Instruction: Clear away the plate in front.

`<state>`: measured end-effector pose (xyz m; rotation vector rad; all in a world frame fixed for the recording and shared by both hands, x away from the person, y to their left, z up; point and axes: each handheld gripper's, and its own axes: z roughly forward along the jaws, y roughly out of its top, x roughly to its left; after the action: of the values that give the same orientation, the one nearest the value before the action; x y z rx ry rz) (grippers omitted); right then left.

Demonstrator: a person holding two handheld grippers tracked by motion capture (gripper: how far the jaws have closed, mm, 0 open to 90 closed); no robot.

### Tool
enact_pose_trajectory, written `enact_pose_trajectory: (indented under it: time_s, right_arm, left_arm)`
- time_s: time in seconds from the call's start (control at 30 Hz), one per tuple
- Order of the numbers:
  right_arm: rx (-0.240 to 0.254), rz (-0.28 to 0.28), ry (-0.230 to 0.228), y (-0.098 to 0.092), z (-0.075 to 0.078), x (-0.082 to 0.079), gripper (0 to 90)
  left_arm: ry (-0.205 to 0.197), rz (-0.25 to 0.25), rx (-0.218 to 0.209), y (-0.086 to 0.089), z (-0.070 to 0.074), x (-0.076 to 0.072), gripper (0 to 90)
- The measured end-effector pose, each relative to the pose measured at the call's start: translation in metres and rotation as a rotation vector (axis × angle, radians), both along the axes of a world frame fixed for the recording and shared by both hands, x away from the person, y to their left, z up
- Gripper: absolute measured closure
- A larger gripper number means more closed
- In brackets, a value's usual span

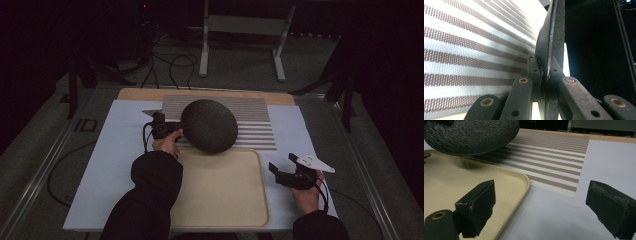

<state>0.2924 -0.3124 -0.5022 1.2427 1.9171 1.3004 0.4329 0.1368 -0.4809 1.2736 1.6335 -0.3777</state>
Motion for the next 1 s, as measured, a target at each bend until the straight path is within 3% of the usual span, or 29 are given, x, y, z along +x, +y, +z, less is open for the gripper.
enact_pose_trajectory:
  time_s: [1.0]
  right_arm:
    - [0.002,0.0,0.0,0.0,0.0,0.0,9.1]
  left_arm:
    - [-0.011,-0.048,-0.007,0.017,-0.006,-0.031,85.9]
